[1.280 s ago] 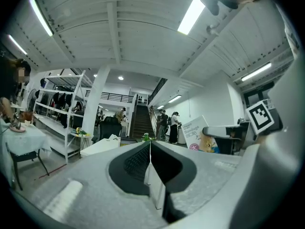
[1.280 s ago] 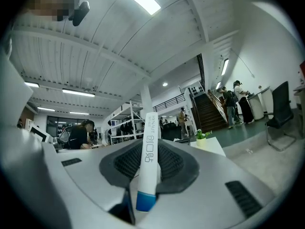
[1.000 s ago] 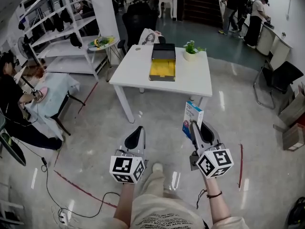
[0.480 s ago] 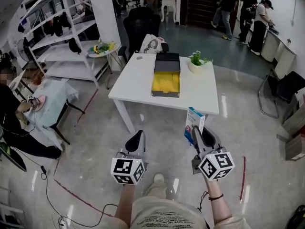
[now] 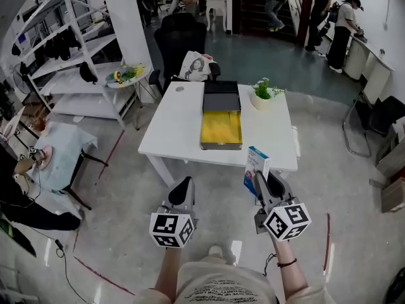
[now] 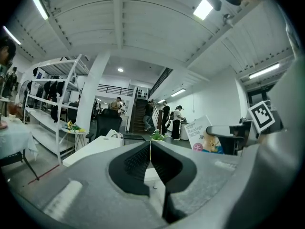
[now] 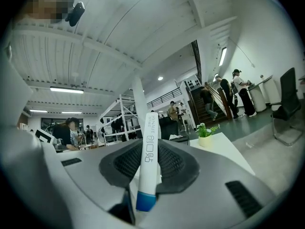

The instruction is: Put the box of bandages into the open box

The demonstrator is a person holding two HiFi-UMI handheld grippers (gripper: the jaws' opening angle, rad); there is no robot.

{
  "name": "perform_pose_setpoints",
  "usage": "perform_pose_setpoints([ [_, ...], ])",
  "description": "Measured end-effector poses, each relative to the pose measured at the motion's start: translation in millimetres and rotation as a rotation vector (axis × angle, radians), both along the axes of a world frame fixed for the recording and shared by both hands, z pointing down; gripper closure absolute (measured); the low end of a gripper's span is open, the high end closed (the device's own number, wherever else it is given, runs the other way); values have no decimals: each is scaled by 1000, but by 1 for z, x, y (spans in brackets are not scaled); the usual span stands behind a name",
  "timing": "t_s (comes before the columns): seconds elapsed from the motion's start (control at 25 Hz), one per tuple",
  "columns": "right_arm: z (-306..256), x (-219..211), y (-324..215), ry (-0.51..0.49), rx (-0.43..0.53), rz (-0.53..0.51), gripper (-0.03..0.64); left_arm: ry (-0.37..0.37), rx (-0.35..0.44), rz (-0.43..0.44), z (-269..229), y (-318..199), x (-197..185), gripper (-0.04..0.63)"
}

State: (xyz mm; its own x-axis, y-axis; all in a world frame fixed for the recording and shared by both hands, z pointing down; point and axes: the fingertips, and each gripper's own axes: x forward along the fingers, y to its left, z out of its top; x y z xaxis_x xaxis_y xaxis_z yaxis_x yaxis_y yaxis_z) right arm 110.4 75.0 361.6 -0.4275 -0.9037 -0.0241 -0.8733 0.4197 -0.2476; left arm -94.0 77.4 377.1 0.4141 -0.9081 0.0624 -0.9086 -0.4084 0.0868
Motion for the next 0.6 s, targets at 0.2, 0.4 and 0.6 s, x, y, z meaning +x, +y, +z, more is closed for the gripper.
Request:
perform_pose_setpoints([
  [0.2, 0, -11, -28, 0, 1, 6, 528, 5, -3, 14, 4, -31, -8, 572],
  [0.4, 6, -19, -47, -9, -34, -3, 526, 19, -26, 23, 10, -49, -13, 572],
  [0.6, 14, -26, -71, -32, -61, -15, 526, 34, -57, 33, 22, -69, -17, 572],
])
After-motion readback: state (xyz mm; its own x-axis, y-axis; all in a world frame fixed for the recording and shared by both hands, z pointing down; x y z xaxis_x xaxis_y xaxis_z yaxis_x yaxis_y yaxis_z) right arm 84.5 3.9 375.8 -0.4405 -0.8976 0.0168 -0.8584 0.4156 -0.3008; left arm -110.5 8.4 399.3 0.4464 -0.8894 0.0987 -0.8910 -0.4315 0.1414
